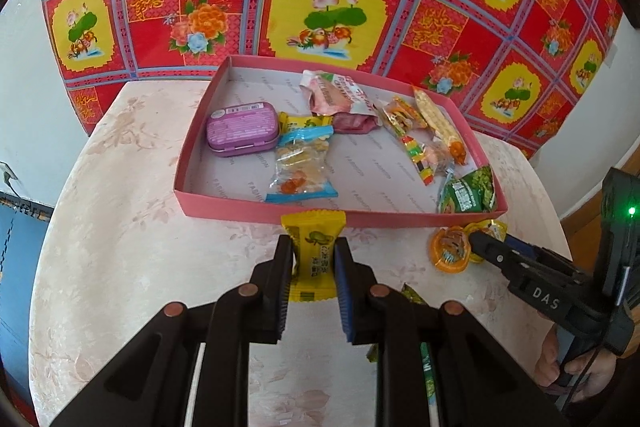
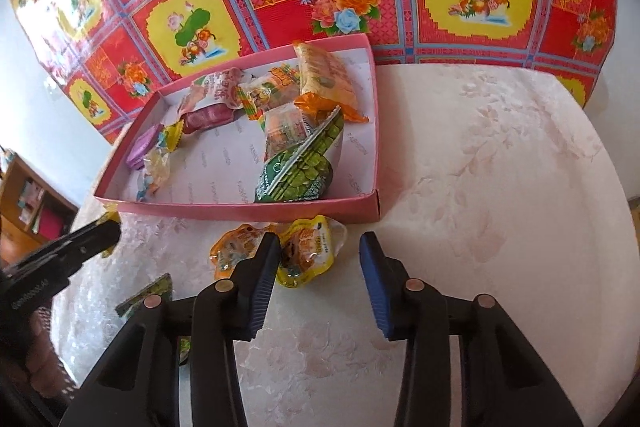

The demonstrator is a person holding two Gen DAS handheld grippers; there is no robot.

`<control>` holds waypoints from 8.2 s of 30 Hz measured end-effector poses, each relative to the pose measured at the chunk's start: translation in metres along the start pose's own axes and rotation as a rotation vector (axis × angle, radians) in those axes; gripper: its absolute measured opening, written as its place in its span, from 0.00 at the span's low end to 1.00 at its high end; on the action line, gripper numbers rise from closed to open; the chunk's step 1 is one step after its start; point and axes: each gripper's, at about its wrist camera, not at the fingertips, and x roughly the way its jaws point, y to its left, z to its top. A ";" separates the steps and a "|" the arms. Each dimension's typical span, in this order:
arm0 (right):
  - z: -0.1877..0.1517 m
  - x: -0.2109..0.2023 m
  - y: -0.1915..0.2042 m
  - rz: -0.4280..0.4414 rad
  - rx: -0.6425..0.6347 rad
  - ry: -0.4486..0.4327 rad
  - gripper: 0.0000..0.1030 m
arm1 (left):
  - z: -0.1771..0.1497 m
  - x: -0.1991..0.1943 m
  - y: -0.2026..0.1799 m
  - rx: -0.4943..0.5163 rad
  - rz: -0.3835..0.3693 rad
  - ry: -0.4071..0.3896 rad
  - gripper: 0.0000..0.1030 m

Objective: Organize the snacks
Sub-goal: 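Grasp the yellow jelly cup with the right gripper, then carry the yellow candy pack into the tray with the left gripper while the right carries the jelly cup there, then open both grippers to release the candy pack and jelly cup in the tray, then withdraw both grippers from the tray toward the green pea snack bag, then close the left gripper on the green pea snack bag, then grasp the orange jelly cup with the right gripper while the left holds the green bag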

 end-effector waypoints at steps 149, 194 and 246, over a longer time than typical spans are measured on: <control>-0.017 -0.068 0.010 0.114 -0.001 -0.098 0.43 | 0.003 -0.025 -0.016 0.009 -0.025 0.076 0.49; -0.035 -0.068 -0.019 0.092 0.069 -0.082 0.43 | -0.036 0.005 -0.075 0.217 -0.012 0.138 0.37; -0.004 0.007 0.044 0.009 -0.067 0.001 0.26 | -0.022 -0.006 0.020 -0.017 0.052 0.059 0.37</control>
